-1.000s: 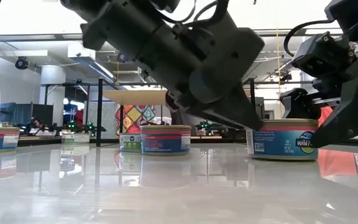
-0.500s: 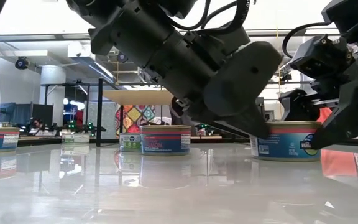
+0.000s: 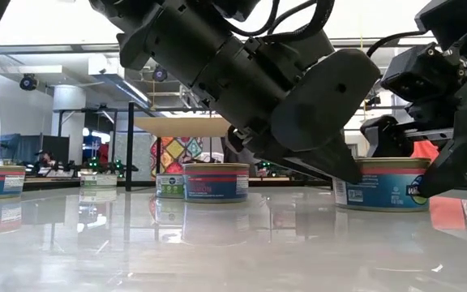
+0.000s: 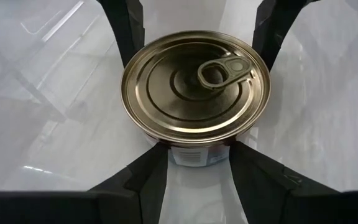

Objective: Stack canned seafood by type on shelf
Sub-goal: Put the blue-pink tuna can on the shelf

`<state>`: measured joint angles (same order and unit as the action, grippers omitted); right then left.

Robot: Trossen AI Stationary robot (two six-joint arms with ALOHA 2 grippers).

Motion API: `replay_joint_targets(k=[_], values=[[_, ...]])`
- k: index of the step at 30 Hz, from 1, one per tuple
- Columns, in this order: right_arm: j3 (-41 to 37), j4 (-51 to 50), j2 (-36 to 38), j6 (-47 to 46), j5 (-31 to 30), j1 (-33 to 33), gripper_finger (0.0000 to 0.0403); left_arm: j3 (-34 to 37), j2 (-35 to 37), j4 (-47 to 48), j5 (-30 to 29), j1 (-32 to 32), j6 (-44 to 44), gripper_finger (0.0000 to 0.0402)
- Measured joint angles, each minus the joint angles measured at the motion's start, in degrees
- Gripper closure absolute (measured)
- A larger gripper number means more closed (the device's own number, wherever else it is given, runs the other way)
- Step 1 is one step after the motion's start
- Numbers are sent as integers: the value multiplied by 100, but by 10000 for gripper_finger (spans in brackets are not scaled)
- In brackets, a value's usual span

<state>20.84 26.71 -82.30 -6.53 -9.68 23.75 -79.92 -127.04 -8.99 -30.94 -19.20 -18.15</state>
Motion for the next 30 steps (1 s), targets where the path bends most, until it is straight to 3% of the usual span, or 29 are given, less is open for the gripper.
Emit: replay_joint_targets(k=[11, 17, 30], values=[[1, -10, 0, -245, -151, -37, 18, 14, 31, 105, 41, 9, 126, 243], [67, -95, 0, -303, -152, -45, 18, 18, 35, 105, 35, 12, 124, 217], [301, -542, 0, -720, 81, -87, 4, 13, 42, -20, -65, 35, 130, 210]])
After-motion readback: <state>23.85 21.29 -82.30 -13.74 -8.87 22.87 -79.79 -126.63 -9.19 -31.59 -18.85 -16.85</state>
